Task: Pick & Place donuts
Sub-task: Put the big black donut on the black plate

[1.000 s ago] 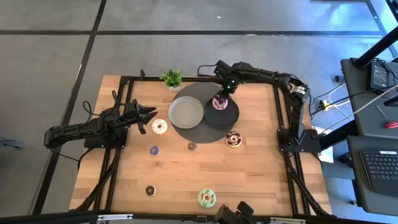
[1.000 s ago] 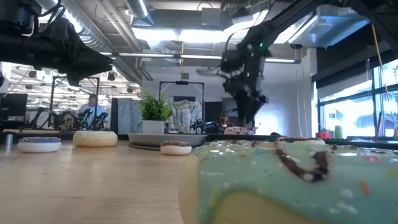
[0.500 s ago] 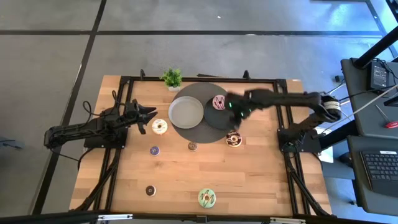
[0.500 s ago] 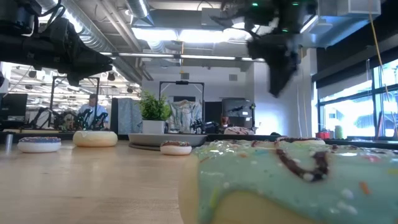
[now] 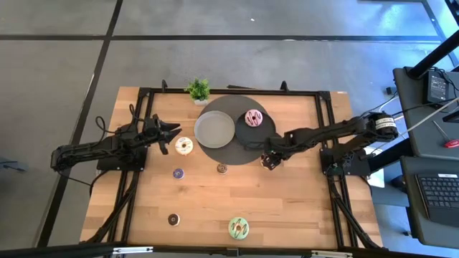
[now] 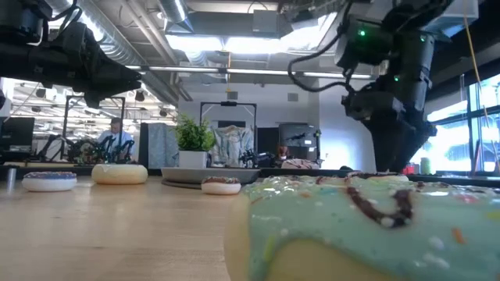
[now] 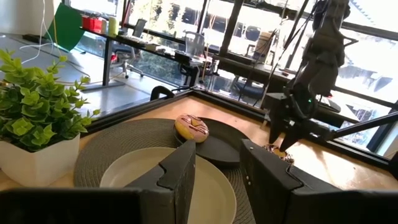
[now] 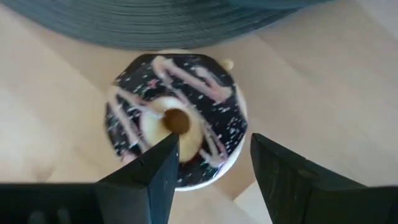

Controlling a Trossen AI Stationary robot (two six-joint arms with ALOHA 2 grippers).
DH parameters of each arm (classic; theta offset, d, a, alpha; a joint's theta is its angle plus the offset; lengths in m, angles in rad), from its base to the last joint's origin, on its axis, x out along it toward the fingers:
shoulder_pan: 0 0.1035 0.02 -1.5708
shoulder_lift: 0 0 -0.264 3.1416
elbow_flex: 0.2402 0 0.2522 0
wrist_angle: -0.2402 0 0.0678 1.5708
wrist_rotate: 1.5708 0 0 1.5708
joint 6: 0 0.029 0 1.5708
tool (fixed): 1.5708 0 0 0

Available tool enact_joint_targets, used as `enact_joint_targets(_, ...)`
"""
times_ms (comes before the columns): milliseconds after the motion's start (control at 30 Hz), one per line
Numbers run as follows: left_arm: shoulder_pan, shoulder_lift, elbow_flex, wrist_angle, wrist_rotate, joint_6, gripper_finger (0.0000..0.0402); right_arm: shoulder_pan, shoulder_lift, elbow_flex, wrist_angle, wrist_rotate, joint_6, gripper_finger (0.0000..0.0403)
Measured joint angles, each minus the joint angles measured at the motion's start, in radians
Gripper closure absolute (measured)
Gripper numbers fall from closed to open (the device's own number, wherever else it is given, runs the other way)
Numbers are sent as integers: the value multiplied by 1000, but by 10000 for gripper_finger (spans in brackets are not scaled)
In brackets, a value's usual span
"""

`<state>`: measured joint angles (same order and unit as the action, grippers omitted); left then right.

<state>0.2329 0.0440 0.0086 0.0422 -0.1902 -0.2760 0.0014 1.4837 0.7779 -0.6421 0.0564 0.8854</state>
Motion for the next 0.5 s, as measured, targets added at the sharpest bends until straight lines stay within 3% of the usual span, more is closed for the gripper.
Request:
enact_joint_targets(233,0,0,0,0,-1,0,279,0,5,-27,12,3,1,215)
enact_joint_targets(500,0,0,0,0,0,0,279,-11,5,-42,47,-9,-37,286)
